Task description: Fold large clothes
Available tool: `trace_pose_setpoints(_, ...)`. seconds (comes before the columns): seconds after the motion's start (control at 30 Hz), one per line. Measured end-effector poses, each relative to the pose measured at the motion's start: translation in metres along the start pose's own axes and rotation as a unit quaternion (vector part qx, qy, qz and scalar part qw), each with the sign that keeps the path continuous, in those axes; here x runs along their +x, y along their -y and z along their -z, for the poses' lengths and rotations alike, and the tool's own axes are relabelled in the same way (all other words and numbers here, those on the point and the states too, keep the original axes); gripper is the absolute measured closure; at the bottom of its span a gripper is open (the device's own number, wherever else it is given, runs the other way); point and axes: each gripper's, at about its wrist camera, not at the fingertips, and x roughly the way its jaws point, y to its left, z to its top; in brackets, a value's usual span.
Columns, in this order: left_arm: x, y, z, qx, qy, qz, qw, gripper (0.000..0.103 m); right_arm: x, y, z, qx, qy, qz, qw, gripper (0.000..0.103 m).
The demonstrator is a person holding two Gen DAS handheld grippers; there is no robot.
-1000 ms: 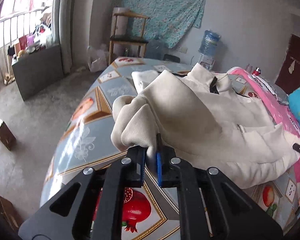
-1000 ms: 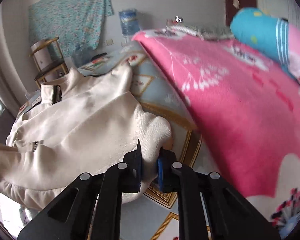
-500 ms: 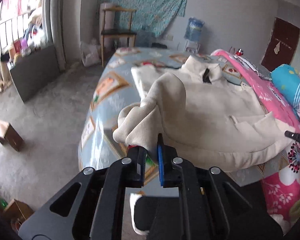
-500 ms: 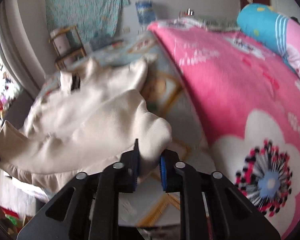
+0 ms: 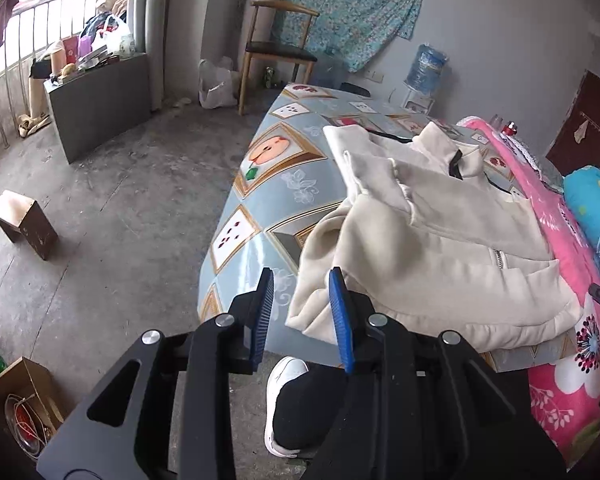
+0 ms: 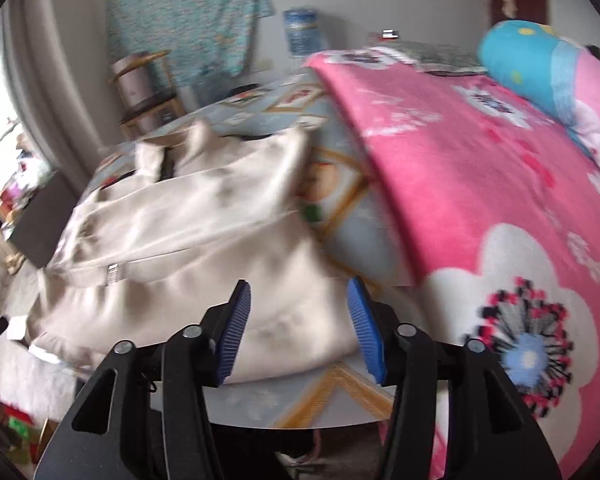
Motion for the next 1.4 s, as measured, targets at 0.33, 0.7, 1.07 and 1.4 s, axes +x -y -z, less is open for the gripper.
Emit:
trace_pose_setpoints(0.33, 0.065, 0.113, 0.002, 0.130, -0.079, 0.109, 0.9823, 0.061, 0.068, -0.111, 0.010, -0.084, -0.093, -0.137, 0.983, 0.046)
trace_pose_setpoints(0.7, 0.089, 0.155, 0.034, 0.237, -0.057, 0.039, 0.9691, 0.096, 0.089, -0.135, 0.024, -0.143, -0.107, -0.086, 0.980, 0.097)
trace_pose_setpoints(1.07, 0.064, 0.173, -0.001, 0.282, 0.027, -0.005, 0.9592, 0.101, 0.054, -0.155, -0.012, -0.161, 0.000, -0.055, 0.985, 0.098)
trace_pose_setpoints(1.4, 0.112, 0.169, 0.016, 0.296, -0.014, -0.020, 0.9550, 0.100, 0.109, -0.139, -0.007, -0.137, -0.039, -0.053, 0.988, 0.098)
